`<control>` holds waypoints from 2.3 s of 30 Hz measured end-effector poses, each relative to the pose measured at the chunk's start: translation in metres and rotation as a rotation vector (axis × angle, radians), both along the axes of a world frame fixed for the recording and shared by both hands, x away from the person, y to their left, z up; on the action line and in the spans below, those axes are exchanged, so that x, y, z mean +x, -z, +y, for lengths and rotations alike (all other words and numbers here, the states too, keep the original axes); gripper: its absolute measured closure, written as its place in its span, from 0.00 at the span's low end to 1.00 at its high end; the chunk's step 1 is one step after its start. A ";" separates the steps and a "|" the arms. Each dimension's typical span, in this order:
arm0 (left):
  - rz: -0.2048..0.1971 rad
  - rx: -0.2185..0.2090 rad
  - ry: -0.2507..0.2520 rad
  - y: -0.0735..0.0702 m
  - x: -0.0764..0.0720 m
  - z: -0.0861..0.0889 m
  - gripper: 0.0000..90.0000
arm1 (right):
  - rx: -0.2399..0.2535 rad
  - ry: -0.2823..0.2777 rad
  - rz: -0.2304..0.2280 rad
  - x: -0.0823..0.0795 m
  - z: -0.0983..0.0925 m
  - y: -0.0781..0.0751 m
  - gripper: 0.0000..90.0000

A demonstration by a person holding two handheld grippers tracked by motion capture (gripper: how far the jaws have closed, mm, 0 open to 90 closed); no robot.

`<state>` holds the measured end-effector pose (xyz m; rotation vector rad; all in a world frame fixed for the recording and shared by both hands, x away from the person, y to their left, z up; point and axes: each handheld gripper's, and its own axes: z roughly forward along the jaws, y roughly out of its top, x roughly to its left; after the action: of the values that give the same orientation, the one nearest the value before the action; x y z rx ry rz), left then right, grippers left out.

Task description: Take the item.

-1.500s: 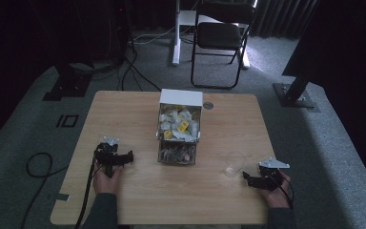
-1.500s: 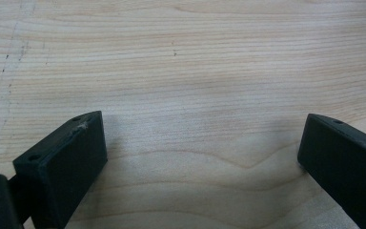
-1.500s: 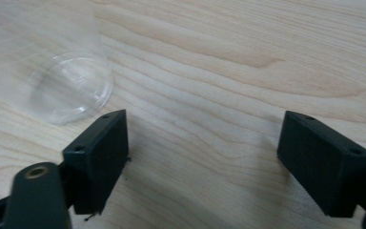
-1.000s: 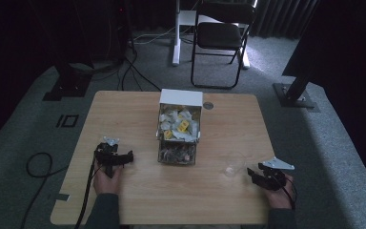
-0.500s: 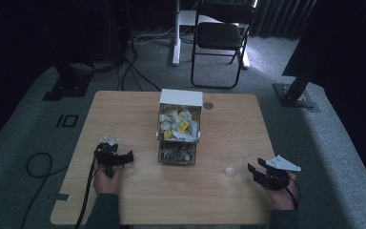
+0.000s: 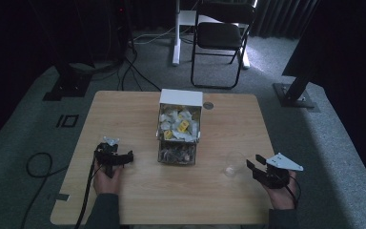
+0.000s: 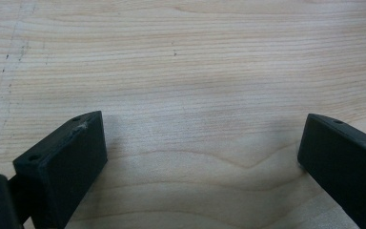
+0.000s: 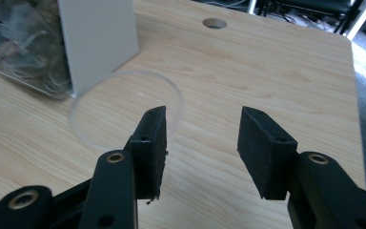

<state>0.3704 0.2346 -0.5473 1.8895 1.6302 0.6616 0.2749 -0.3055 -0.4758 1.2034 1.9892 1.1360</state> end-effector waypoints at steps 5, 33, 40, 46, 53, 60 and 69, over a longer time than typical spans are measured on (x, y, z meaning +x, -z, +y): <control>0.000 0.000 0.000 0.000 0.000 0.000 0.03 | 0.015 -0.045 -0.004 -0.001 0.014 -0.006 0.58; 0.000 0.000 0.000 0.000 0.000 0.000 0.03 | 0.011 -0.207 -0.009 -0.008 0.077 -0.018 0.58; 0.000 0.000 0.000 0.000 0.000 0.000 0.03 | 0.005 -0.231 -0.008 -0.009 0.090 -0.019 0.58; 0.000 0.000 0.000 0.000 0.000 0.000 0.03 | -0.008 -0.266 -0.011 -0.008 0.105 -0.020 0.58; 0.000 0.000 0.000 0.000 0.000 0.000 0.03 | -0.009 -0.306 -0.010 -0.003 0.123 -0.017 0.58; 0.000 0.000 0.000 0.000 0.000 0.000 0.03 | -0.013 -0.342 -0.016 0.000 0.141 -0.017 0.61; 0.000 0.000 0.000 0.000 0.000 0.000 0.03 | -0.025 -0.375 -0.011 0.004 0.160 -0.011 0.62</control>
<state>0.3704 0.2346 -0.5473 1.8892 1.6301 0.6615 0.2792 -0.1452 -0.4648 0.8273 2.2753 1.2830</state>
